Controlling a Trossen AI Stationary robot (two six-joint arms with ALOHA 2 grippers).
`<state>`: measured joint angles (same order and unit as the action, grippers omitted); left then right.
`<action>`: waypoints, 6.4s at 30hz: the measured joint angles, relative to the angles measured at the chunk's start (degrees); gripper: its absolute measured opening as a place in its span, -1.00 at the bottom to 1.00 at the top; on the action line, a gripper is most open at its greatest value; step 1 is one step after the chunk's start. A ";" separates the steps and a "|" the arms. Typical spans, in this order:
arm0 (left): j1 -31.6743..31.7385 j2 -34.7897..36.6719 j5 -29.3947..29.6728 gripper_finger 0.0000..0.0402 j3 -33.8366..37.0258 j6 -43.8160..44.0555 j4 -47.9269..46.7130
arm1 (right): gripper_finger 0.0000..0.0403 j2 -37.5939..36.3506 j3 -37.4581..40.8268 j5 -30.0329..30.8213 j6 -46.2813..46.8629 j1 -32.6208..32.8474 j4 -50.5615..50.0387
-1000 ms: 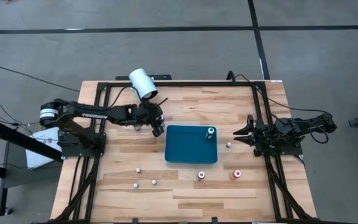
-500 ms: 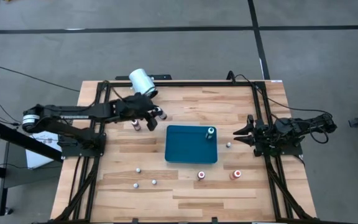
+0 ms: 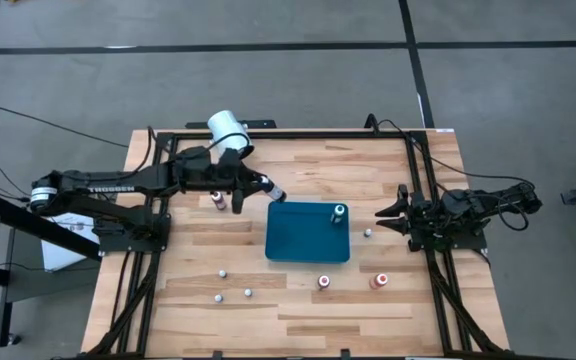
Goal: Pick & Place food coloring
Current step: Put the large black food coloring bottle into the blue bin, then put the large red food coloring bottle into the blue bin
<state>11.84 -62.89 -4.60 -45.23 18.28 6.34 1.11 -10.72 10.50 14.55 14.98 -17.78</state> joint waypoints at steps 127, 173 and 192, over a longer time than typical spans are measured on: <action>-8.77 -54.88 12.11 -0.40 -39.06 -20.82 -13.02 | -0.52 0.39 -0.02 0.04 1.49 -0.11 -2.80; -8.70 -54.92 12.75 -0.03 -54.65 -21.70 -39.48 | -0.52 0.39 -0.02 0.04 1.51 -0.11 -2.80; -7.79 -54.88 19.26 -0.03 -63.32 -11.81 -78.96 | -0.52 0.39 -0.02 0.04 1.51 -0.11 -2.80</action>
<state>4.04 -117.78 14.65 -108.55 6.46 -72.62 1.50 -10.74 10.55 16.05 14.87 -20.58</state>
